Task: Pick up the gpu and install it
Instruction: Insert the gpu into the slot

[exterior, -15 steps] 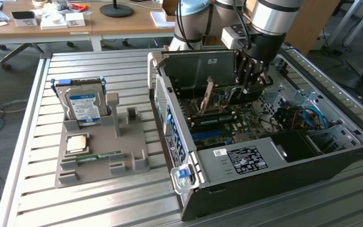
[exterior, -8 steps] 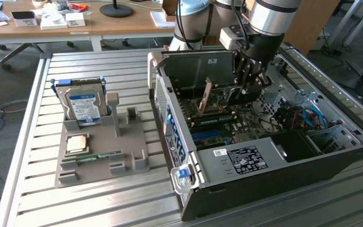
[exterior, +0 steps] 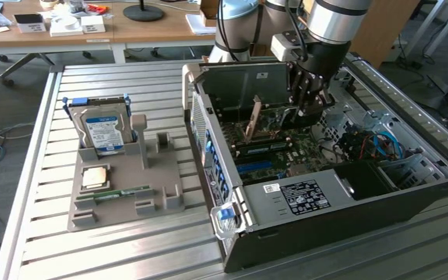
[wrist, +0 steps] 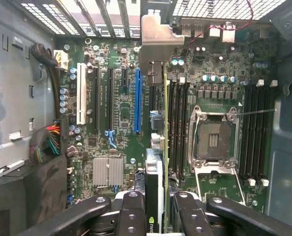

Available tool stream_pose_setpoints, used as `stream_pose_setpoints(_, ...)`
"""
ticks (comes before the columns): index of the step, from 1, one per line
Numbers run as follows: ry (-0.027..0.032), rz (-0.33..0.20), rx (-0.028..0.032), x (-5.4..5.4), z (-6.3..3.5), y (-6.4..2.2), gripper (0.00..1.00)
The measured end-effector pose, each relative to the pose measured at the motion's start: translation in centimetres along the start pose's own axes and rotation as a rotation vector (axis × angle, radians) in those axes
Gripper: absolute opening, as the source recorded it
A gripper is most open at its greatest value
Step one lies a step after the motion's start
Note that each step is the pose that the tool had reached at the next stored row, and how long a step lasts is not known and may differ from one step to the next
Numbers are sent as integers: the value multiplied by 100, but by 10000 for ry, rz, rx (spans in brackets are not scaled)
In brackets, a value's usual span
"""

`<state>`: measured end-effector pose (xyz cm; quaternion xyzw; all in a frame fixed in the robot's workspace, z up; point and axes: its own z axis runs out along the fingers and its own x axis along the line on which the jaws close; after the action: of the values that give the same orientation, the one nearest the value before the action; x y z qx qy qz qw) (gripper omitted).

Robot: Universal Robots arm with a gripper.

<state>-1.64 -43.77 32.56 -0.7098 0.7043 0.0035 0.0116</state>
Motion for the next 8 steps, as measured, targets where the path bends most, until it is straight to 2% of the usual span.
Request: stream_pose_setpoints(8,-1,-2,0,1,1,68,27)
